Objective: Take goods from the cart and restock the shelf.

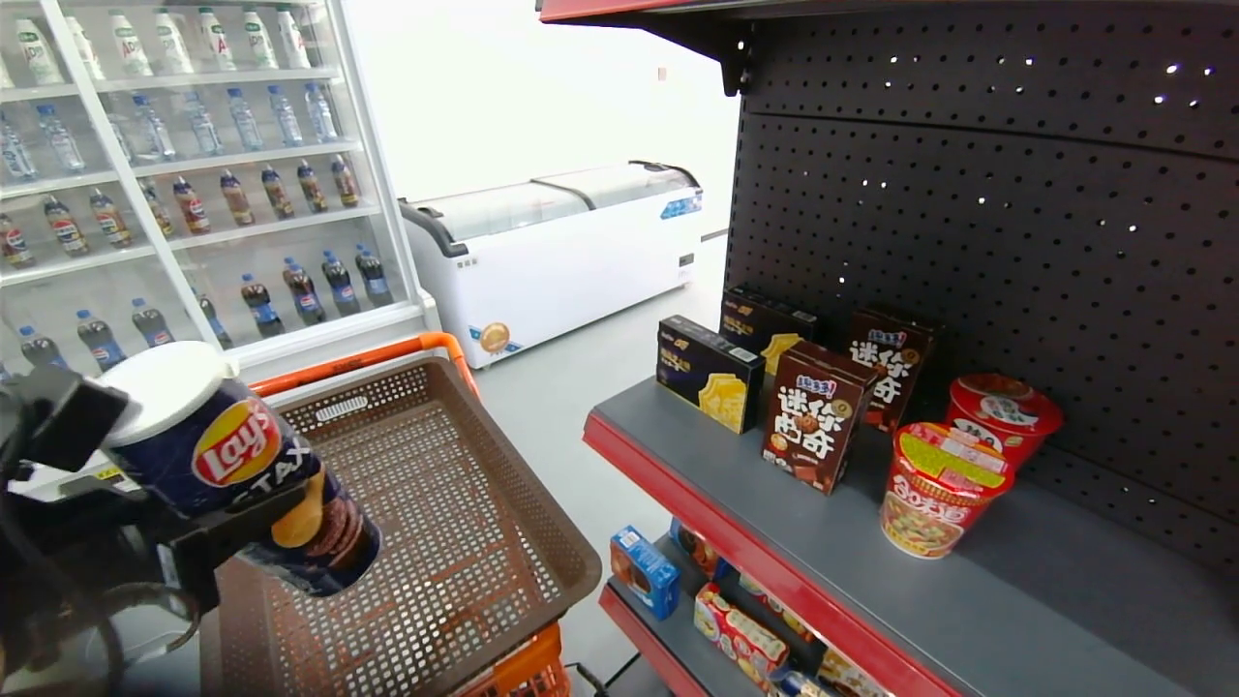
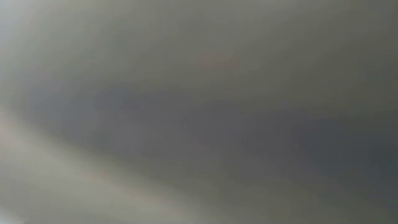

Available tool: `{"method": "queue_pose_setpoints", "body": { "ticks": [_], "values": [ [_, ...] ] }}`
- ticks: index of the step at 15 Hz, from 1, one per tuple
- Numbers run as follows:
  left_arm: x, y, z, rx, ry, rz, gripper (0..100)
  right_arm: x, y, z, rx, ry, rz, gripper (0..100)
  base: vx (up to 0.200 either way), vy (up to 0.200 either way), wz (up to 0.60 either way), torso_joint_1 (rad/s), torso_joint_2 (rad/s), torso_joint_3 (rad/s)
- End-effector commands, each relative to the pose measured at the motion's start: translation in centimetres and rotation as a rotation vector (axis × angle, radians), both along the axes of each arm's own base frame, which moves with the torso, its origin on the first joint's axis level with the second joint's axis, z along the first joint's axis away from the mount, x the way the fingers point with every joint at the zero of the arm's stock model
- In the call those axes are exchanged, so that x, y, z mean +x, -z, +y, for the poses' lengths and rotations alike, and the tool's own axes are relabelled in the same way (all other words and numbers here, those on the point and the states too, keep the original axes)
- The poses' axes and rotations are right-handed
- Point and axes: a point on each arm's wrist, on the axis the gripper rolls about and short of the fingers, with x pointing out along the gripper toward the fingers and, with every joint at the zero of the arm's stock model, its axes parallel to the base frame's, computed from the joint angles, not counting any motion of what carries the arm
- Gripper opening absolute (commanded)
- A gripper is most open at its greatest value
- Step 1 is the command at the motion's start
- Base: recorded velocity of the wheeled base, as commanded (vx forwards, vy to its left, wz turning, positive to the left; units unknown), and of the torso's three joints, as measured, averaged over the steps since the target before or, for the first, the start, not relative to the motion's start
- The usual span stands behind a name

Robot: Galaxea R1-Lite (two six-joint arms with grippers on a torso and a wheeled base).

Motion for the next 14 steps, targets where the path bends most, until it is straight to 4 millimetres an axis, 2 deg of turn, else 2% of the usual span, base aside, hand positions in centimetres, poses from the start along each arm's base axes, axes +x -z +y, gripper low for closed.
{"method": "queue_pose_setpoints", "body": {
  "ticks": [1, 4, 6, 9, 14],
  "values": [
    [-6.6, -0.6, -0.3, -0.003, 0.012, -0.165, 0, 0.0, 0.0, 0.0, 0.0, 0.0, 0.0, 100, 0.0, 0.0, 0.0, 0.0, 0.0, 0.0],
    [-9.2, 0.4, -0.3, -0.005, 0.01, -0.228, 0, 0.0, 0.0, 0.0, 0.0, 0.0, 0.0, 100, 0.0, 0.0, 0.0, 0.0, 0.0, 0.0],
    [-10.7, 0.2, -0.4, -0.002, 0.018, -0.3, 0, 0.0, 0.0, 0.0, 0.0, 0.0, 0.0, 100, 0.0, 0.0, 0.0, 0.0, 0.0, 0.0],
    [-11.4, 0.1, -0.4, 0.001, 0.005, -0.34, 0, 0.0, 0.0, 0.0, 0.0, -0.005, 0.0, 100, 0.0, 0.0, 0.0, 0.0, 0.0, 0.0],
    [-11.5, 0.4, -0.4, 0.003, 0.005, -0.337, 0, 0.0, 0.0, 0.0, 0.0, -0.006, 0.0, 100, 0.0, 0.0, -0.6, 0.0, 0.0, 0.001]
  ]
}}
